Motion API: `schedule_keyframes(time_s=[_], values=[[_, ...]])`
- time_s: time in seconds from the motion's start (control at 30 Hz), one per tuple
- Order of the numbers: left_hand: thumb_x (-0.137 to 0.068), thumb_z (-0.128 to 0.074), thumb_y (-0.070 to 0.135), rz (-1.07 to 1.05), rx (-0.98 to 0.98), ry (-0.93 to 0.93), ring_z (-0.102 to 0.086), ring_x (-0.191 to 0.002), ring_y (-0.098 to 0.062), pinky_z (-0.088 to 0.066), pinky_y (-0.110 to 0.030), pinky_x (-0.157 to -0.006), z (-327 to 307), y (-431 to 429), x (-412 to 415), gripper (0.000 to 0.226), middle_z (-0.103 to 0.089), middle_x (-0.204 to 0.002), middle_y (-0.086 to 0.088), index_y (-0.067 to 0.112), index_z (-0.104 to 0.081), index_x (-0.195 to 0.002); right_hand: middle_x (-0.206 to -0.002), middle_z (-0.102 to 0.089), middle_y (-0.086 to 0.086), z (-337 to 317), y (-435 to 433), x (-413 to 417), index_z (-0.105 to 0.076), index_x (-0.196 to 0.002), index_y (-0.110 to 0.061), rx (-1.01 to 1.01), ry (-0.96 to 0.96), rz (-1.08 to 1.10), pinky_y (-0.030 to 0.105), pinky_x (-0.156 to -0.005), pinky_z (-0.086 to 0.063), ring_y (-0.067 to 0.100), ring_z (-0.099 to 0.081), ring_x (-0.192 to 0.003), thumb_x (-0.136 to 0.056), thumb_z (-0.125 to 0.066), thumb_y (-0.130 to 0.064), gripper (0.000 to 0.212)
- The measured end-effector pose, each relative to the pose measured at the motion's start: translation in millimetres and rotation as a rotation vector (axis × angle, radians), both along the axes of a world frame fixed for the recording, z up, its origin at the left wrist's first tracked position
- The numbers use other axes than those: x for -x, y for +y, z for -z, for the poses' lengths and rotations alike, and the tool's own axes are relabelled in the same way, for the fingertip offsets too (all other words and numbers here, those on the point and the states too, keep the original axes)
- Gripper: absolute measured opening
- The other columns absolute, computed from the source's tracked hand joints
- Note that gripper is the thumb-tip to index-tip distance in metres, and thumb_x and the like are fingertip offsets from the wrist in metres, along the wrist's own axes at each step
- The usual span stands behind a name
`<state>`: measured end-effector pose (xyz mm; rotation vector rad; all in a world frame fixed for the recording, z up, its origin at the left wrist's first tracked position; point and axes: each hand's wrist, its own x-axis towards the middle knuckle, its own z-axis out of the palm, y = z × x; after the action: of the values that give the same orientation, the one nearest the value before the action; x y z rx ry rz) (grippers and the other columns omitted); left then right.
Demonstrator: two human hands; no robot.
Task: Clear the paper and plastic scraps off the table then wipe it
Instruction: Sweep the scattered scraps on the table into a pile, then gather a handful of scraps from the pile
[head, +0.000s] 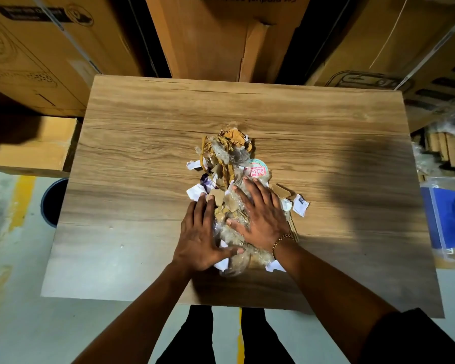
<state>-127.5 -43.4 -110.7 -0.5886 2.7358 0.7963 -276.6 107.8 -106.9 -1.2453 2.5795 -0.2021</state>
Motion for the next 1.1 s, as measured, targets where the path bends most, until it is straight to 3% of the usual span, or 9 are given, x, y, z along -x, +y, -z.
schedule_keyframes(time_s=[0.07,0.17,0.27,0.43,0.6,0.67,0.8,0.97,1.1], values=[[-0.067,-0.041,0.103,0.004,0.04,-0.05,0.009,-0.16,-0.032,-0.011,-0.056,-0.126,3,1,1,0.138,0.01,-0.174,-0.009,0.02,0.013,-0.164,-0.172,-0.012,0.004,1,0,0,-0.011,-0.162,-0.031,0.014,0.002,0.004,0.051,-0.122,-0.027,0.03,-0.018,-0.156,-0.092,-0.035,-0.078,0.087],[-0.072,-0.027,0.103,-0.005,0.086,-0.051,-0.008,-0.158,-0.039,-0.025,-0.061,-0.121,4,3,2,0.126,-0.006,-0.173,-0.017,0.02,0.001,-0.163,-0.17,-0.018,0.004,2,-1,2,-0.017,-0.161,-0.031,0.033,-0.003,0.006,0.05,-0.12,-0.03,0.03,-0.023,-0.154,-0.09,-0.043,-0.076,0.088],[-0.078,-0.03,0.098,0.001,0.095,-0.045,-0.027,-0.152,-0.045,-0.038,-0.062,-0.112,6,4,3,0.119,-0.025,-0.168,-0.022,0.014,-0.017,-0.162,-0.165,-0.029,0.003,-1,-2,6,-0.031,-0.156,-0.029,0.067,-0.021,0.006,0.048,-0.115,-0.036,0.03,-0.033,-0.147,-0.086,-0.051,-0.072,0.084],[-0.082,-0.03,0.092,0.002,0.124,-0.037,-0.038,-0.143,-0.045,-0.049,-0.06,-0.102,5,7,7,0.11,-0.042,-0.159,-0.026,0.009,-0.033,-0.155,-0.152,-0.043,-0.001,-11,-9,12,-0.046,-0.144,-0.03,0.043,-0.042,0.009,0.047,-0.108,-0.043,0.026,-0.042,-0.136,-0.082,-0.06,-0.065,0.073],[-0.089,-0.017,0.09,0.005,0.141,-0.071,-0.049,-0.137,-0.049,-0.052,-0.061,-0.097,4,7,8,0.106,-0.047,-0.155,-0.027,0.007,-0.035,-0.153,-0.141,-0.056,0.002,-19,-11,11,-0.06,-0.132,-0.022,0.11,-0.059,0.001,0.046,-0.105,-0.048,0.029,-0.052,-0.125,-0.078,-0.073,-0.04,0.059],[-0.088,-0.017,0.092,0.008,0.142,-0.073,-0.046,-0.14,-0.049,-0.05,-0.061,-0.101,1,6,9,0.108,-0.043,-0.158,-0.025,0.008,-0.034,-0.155,-0.142,-0.058,0.001,-22,-11,11,-0.063,-0.133,-0.021,0.159,-0.102,0.044,0.044,-0.109,-0.046,0.028,-0.054,-0.125,-0.079,-0.067,-0.038,0.057],[-0.077,-0.031,0.093,-0.02,0.087,-0.064,-0.021,-0.155,-0.042,-0.03,-0.059,-0.119,-9,4,9,0.118,-0.022,-0.17,-0.017,0.013,-0.026,-0.163,-0.139,-0.061,0.0,-25,-8,8,-0.065,-0.132,-0.015,0.266,-0.172,0.142,0.036,-0.113,-0.038,0.025,-0.054,-0.127,-0.083,-0.046,-0.042,0.06],[-0.07,-0.036,0.094,-0.043,0.124,-0.051,-0.027,-0.152,-0.043,-0.031,-0.059,-0.116,-16,4,14,0.121,-0.028,-0.168,-0.015,0.015,-0.032,-0.161,-0.134,-0.065,0.004,-42,-7,11,-0.068,-0.128,-0.01,0.36,-0.225,0.277,0.022,-0.1,-0.035,0.021,-0.052,-0.122,-0.081,-0.054,-0.035,0.055],[-0.062,-0.031,0.097,-0.034,0.17,-0.139,-0.014,-0.156,-0.036,-0.023,-0.058,-0.119,-26,2,17,0.127,-0.016,-0.172,-0.008,0.023,-0.021,-0.164,-0.127,-0.069,0.009,-57,-12,16,-0.07,-0.124,-0.01,0.446,-0.229,0.393,0.027,-0.096,-0.04,0.027,-0.059,-0.115,-0.081,-0.041,-0.041,0.061]])
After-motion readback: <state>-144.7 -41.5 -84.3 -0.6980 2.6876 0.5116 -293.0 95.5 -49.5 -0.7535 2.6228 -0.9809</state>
